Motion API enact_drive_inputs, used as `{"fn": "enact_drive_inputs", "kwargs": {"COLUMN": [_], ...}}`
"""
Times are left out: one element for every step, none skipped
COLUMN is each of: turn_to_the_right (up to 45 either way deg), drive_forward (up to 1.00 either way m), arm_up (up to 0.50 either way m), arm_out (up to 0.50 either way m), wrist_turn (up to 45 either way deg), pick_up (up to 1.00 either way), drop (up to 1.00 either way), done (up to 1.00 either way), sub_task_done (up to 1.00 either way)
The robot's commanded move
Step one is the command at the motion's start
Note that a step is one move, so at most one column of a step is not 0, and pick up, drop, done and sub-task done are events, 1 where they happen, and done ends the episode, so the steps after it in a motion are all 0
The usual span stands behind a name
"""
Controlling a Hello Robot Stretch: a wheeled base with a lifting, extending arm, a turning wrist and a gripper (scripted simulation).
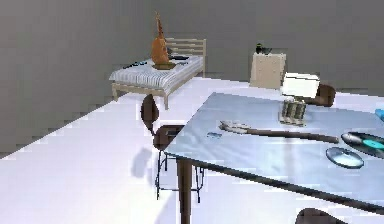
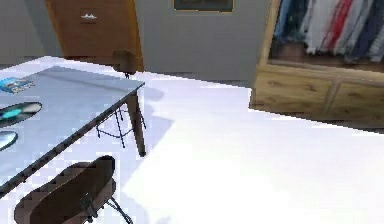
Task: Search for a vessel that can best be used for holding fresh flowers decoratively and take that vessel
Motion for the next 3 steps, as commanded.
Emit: {"fn": "enact_drive_inputs", "kwargs": {"turn_to_the_right": [6.0, 0.0, -24.0], "drive_forward": [0.0, 0.6, 0.0], "arm_up": [0.0, 0.0, 0.0], "arm_out": [0.0, 0.0, 0.0], "wrist_turn": [0.0, 0.0, 0.0], "pick_up": [0.0, 0.0, 0.0], "drop": [0.0, 0.0, 0.0], "done": [0.0, 0.0, 0.0], "sub_task_done": [0.0, 0.0, 0.0]}}
